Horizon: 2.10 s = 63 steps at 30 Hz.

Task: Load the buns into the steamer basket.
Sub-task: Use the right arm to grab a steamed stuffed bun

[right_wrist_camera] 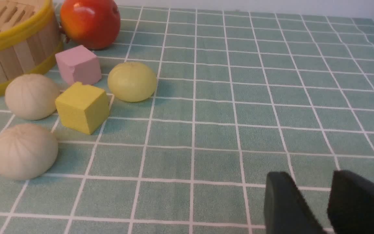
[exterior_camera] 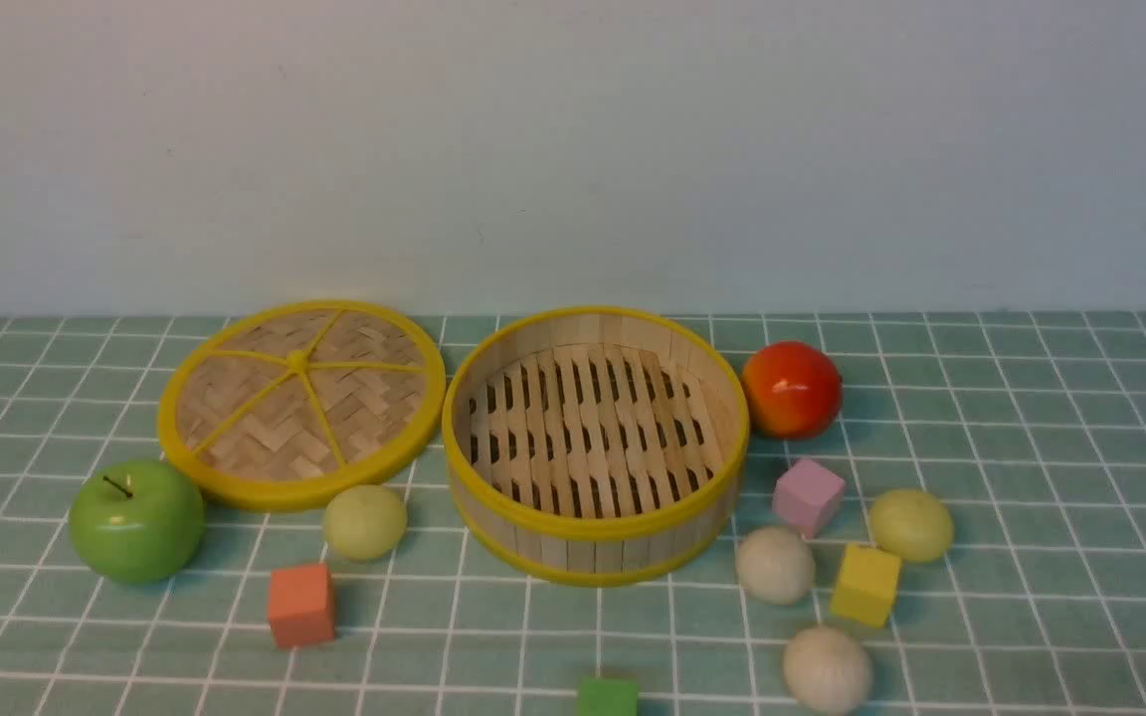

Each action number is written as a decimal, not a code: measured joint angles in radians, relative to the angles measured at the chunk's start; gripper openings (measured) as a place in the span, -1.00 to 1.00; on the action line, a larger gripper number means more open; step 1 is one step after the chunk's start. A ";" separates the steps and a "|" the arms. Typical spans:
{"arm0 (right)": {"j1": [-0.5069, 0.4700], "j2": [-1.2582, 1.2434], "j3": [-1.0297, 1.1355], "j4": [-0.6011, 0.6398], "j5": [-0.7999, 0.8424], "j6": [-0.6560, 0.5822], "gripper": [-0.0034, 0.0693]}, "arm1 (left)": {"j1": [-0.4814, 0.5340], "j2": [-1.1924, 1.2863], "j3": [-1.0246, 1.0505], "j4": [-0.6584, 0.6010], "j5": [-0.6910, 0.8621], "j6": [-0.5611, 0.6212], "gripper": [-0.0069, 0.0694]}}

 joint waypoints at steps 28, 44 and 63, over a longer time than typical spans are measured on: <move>0.000 0.000 0.000 0.000 0.000 0.000 -0.25 | 0.000 0.000 0.000 0.000 0.000 0.000 -0.19; 0.000 0.000 0.011 -0.062 -0.300 -0.003 -0.25 | 0.000 0.000 0.000 0.000 0.000 0.000 -0.19; 0.000 0.080 -0.208 -0.045 -0.627 0.268 -0.25 | 0.000 0.000 0.000 0.000 0.000 0.000 -0.19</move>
